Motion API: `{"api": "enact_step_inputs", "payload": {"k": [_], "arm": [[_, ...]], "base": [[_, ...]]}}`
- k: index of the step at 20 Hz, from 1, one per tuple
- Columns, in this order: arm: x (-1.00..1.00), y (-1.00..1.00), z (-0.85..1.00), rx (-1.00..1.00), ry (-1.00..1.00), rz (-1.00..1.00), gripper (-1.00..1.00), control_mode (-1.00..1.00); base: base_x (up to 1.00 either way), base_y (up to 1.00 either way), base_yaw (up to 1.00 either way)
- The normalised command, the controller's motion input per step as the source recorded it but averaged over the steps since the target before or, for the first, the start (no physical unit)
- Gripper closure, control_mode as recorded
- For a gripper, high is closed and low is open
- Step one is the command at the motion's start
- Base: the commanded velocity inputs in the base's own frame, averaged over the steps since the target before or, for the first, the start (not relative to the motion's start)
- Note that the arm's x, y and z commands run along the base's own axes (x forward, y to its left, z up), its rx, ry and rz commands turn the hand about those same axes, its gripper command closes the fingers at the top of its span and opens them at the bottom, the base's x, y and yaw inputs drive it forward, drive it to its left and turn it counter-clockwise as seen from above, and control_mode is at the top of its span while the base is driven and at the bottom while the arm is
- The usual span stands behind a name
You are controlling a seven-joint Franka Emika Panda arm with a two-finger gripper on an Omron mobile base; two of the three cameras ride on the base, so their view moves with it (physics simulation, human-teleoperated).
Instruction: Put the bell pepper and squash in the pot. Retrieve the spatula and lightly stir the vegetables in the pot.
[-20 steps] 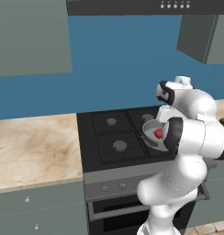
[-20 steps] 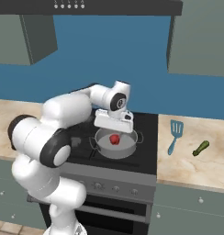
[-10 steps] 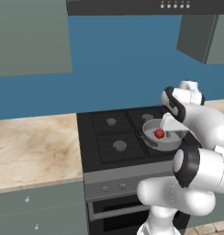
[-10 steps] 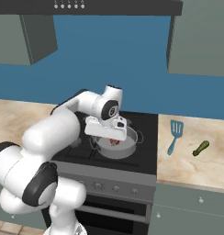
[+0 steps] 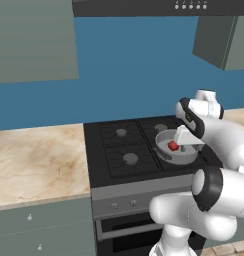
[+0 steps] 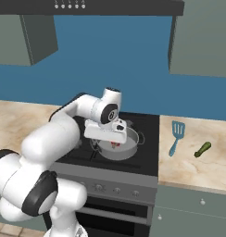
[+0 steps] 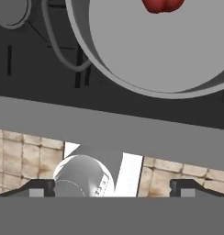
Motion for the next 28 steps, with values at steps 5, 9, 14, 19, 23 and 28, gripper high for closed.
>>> {"api": "enact_step_inputs", "payload": {"k": [5,9,14,19,23,28], "arm": [[0.00,0.00,0.00,0.00,0.00,0.00,-1.00,1.00],[0.00,0.00,0.00,0.00,0.00,0.00,-1.00,1.00],[0.00,0.00,0.00,0.00,0.00,0.00,-1.00,1.00],[0.00,0.00,0.00,0.00,0.00,0.00,-1.00,1.00],[0.00,0.00,0.00,0.00,0.00,0.00,-1.00,1.00],[0.00,0.00,0.00,0.00,0.00,0.00,-1.00,1.00]], "base": [[-0.45,-0.57,-0.15],[-0.18,-0.80,-0.23],[0.07,-0.81,-0.03],[0.04,-0.89,0.00],[0.31,-0.27,0.00],[0.75,0.16,0.00]]}}
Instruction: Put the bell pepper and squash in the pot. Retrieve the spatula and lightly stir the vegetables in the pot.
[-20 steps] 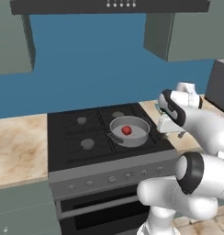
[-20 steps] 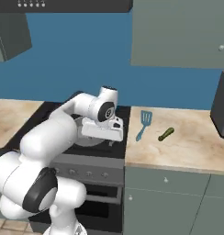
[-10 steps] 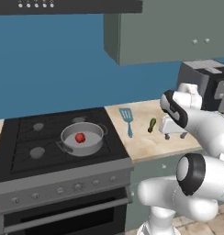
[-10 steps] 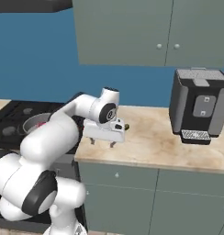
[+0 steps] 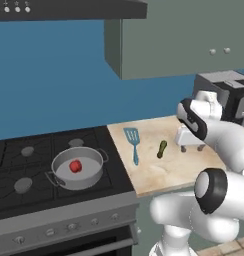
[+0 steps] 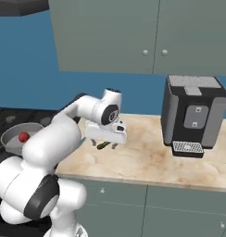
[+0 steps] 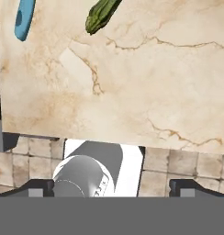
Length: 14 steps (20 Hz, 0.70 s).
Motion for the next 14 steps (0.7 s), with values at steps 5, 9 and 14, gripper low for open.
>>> {"api": "enact_step_inputs", "payload": {"k": [5,9,14], "arm": [[0.00,0.00,0.00,0.00,0.00,0.00,-1.00,1.00],[0.36,0.13,-0.30,0.00,0.00,-0.18,-1.00,-1.00],[0.53,0.20,-0.48,0.06,-0.04,-0.32,-1.00,-1.00]], "base": [[0.44,0.10,-0.01],[0.00,0.00,0.00],[0.00,0.00,0.00]]}}
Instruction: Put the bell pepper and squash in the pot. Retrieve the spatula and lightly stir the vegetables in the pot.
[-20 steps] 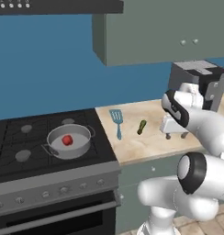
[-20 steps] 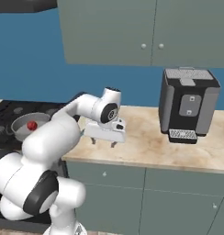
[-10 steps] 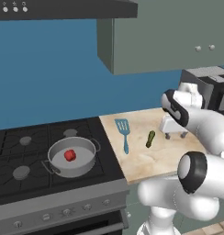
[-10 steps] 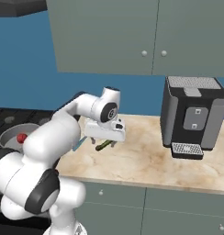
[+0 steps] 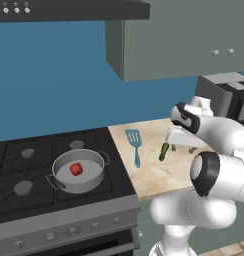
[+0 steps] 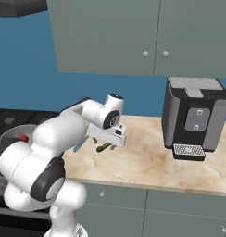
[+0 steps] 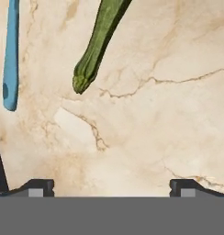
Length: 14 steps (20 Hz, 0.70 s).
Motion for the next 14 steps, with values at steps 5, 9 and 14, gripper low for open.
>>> {"api": "enact_step_inputs", "payload": {"k": [5,9,14], "arm": [[0.74,0.35,-0.32,0.00,0.00,-0.31,-1.00,-1.00],[0.60,0.04,0.00,0.00,0.00,-0.12,-1.00,-1.00],[0.40,0.00,0.00,0.00,0.02,0.00,-1.00,-1.00]], "base": [[0.00,0.00,0.00],[0.00,0.00,0.00],[0.00,0.00,0.00]]}}
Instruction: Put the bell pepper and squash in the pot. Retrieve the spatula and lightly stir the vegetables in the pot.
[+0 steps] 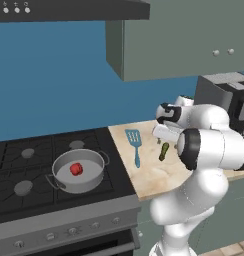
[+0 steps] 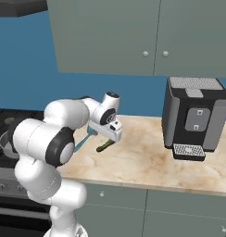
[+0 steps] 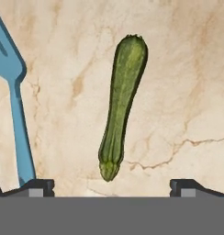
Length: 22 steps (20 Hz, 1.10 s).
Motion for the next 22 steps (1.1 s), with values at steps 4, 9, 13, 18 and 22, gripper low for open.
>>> {"api": "enact_step_inputs", "payload": {"k": [4,9,13,18,22], "arm": [[0.04,0.00,-0.27,-0.02,0.01,0.00,-1.00,-1.00],[0.00,0.00,-0.53,-0.01,-0.02,0.00,-1.00,-1.00],[0.03,0.00,-0.25,-0.03,0.00,0.00,-1.00,-1.00],[0.35,0.00,-0.09,-0.06,0.04,0.00,-1.00,-1.00],[0.41,-0.01,-0.14,-0.04,0.10,0.00,-1.00,-1.00]], "base": [[0.00,0.00,0.00],[0.00,0.00,0.00],[0.00,0.00,0.00],[0.00,0.00,0.00],[0.00,0.00,0.00]]}}
